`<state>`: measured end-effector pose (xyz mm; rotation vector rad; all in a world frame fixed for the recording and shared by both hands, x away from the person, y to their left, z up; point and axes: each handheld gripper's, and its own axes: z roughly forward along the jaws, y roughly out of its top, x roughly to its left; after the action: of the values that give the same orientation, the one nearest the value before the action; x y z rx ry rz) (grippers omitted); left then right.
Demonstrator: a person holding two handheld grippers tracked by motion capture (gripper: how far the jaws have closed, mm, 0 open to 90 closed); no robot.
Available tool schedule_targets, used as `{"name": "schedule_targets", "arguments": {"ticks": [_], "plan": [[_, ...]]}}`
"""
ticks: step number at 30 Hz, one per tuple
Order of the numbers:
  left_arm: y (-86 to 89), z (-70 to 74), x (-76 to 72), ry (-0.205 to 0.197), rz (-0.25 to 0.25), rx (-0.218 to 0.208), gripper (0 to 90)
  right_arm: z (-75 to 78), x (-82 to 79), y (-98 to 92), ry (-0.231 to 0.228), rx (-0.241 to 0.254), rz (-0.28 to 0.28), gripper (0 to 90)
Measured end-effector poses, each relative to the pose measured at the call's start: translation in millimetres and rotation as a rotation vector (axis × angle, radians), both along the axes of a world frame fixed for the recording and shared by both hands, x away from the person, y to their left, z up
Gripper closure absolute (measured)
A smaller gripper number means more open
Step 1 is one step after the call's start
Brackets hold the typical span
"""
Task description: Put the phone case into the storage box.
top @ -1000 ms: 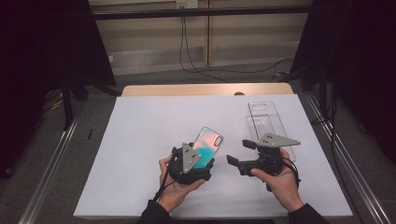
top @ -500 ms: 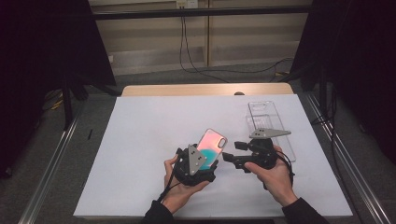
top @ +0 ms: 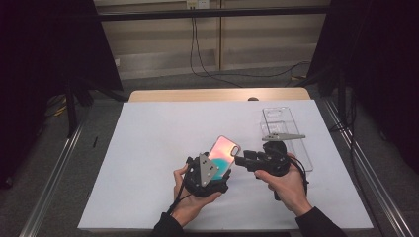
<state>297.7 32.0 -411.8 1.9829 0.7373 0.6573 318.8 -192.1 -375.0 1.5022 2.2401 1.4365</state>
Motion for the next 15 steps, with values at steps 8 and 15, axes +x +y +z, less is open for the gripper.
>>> {"name": "schedule_targets", "arguments": {"ticks": [8, 15], "plan": [[-0.5, -1.2, 0.1, -0.006, 0.006, 0.01, 17.0, -0.1, 6.5, 3.1, 0.04, 0.016, -0.003, 61.4], [-0.5, -2.1, 0.6, -0.001, 0.006, 0.013, 17.0, -1.2, 9.1, 7.1, 0.06, -0.001, -0.017, 63.7]]}}
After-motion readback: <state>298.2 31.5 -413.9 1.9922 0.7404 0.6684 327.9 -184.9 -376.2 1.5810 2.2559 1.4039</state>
